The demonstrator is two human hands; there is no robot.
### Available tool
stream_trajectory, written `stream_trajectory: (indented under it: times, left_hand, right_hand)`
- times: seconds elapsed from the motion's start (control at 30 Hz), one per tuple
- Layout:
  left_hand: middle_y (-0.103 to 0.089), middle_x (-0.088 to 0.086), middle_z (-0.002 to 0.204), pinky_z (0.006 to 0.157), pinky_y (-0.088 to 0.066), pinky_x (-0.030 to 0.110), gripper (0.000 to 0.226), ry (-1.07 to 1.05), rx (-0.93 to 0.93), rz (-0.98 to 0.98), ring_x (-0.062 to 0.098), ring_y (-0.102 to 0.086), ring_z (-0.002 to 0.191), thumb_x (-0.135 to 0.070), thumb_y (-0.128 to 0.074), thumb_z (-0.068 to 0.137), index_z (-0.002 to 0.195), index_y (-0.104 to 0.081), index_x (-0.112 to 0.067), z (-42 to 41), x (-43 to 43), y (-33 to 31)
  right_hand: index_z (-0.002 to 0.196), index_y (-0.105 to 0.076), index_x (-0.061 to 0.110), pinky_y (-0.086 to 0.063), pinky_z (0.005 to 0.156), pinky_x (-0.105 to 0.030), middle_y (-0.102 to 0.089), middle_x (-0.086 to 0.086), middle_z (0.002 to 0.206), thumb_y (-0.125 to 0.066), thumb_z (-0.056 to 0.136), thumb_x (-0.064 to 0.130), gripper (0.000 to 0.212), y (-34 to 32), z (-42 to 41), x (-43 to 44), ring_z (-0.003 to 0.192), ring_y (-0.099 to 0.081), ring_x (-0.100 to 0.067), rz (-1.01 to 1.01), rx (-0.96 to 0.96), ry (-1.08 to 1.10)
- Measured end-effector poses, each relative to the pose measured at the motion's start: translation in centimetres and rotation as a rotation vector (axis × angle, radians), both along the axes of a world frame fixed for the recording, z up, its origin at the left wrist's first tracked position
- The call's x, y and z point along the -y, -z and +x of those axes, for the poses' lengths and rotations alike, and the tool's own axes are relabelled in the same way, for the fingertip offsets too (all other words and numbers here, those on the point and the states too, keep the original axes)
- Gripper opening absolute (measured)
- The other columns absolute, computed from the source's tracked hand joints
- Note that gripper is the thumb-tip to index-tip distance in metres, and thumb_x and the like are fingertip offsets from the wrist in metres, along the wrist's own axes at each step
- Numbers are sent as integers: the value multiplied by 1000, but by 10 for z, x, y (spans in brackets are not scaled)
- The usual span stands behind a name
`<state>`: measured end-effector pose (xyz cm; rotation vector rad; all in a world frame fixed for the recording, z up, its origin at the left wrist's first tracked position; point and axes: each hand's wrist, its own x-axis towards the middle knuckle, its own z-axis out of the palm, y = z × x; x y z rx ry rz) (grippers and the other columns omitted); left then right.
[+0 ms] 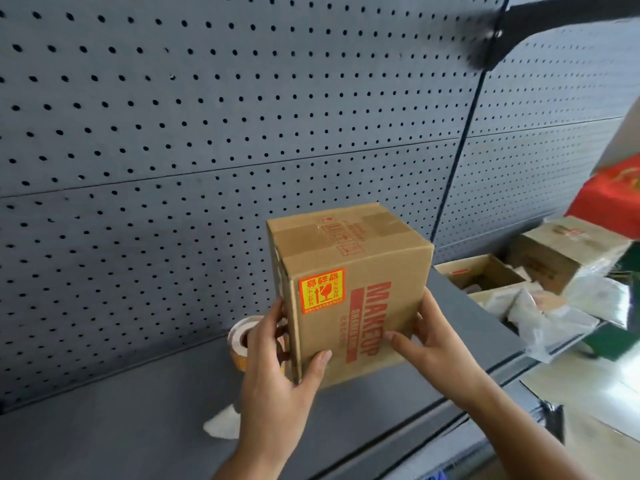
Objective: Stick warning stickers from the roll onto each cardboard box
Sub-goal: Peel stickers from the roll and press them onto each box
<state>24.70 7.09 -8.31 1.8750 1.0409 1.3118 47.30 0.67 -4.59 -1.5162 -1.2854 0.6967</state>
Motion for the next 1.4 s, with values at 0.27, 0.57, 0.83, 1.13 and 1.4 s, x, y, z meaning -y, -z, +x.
stream_trajectory:
  times: [0.27, 0.57, 0.83, 1.13, 1.4]
  left_hand:
    - [-48, -27, 127, 84, -43, 1, 86, 55, 8, -21, -14, -50, 117, -27, -84, 78, 145, -32, -40, 84, 5, 6]
    - [-48, -21, 131, 90, -57, 23, 80, 146, 0, -31, -2, -53, 122, -29, -80, 83, 147, -33, -35, 139, -7, 23]
    - [-44, -12, 139, 102, -53, 41, 80, 128, -59, -28, 8, -50, 131, -24, -79, 85, 149, -32, -26, 206, -14, 37]
    - [-42, -14, 142, 102, -35, 4, 79, 24, -109, -100, -1, -43, 134, -19, -76, 88, 149, -29, -33, 285, -18, 47]
    - [-38, -14, 148, 103, -45, 22, 76, -79, -175, -98, 2, -44, 133, -26, -70, 92, 152, -23, -35, 307, -25, 51]
  right_hand:
    - [145, -37, 27, -55, 101, -42, -67, 6, 125, -65, 91, -4, 68, 4, 80, 11, 122, -63, -14, -67, -31, 48]
    - [142, -39, 31, -54, 103, -43, -68, 15, 120, -68, 91, 5, 65, 9, 132, 15, 122, -63, -10, -123, -16, 133]
    - [144, -38, 31, -57, 97, -31, -66, 19, 116, -68, 92, 8, 65, 25, 197, 7, 117, -64, -3, -139, 10, 176]
    - [138, -41, 32, -52, 104, -44, -63, 10, 123, -66, 94, 7, 56, 55, 285, -28, 117, -62, -9, -142, 28, 74]
    - [123, -45, 35, -53, 99, -50, -65, 9, 114, -69, 92, 19, 42, 73, 313, -54, 112, -63, -17, -133, 92, 10]
